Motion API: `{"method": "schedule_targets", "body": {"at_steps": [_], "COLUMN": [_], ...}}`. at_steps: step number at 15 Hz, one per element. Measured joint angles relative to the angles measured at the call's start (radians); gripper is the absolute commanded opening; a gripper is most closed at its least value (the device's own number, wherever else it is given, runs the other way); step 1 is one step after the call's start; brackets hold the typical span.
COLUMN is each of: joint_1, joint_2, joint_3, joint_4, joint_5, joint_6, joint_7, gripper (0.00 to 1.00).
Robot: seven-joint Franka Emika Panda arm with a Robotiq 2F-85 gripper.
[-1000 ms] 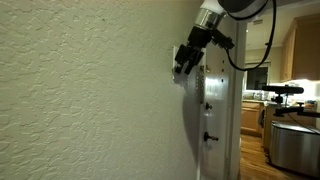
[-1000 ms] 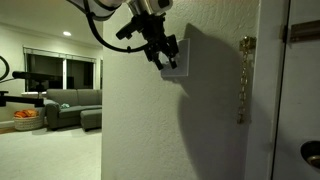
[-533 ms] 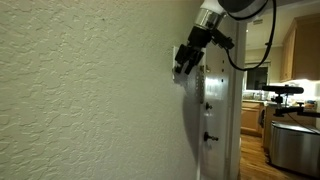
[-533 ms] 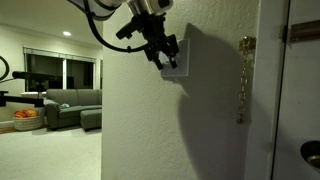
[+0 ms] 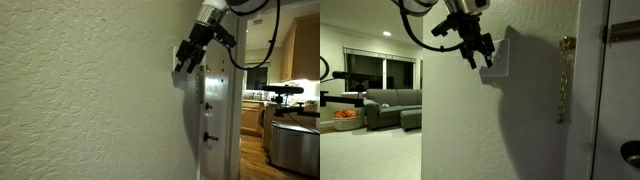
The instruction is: Turn off the switch on the right
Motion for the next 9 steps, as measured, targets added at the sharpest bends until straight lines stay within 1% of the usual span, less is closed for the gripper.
{"method": "schedule_targets", "body": {"at_steps": [6, 9], "joint_1": [0.0, -0.001], "joint_2": [-0.063, -0.089], "joint_3": [0.0, -0.002], "joint_4": [-0.012, -0.013], "joint_5": [0.0, 0.0], "joint_6": [-0.11, -0.127], "joint_7": [0.0, 0.0], "gripper": [1.0, 1.0]}}
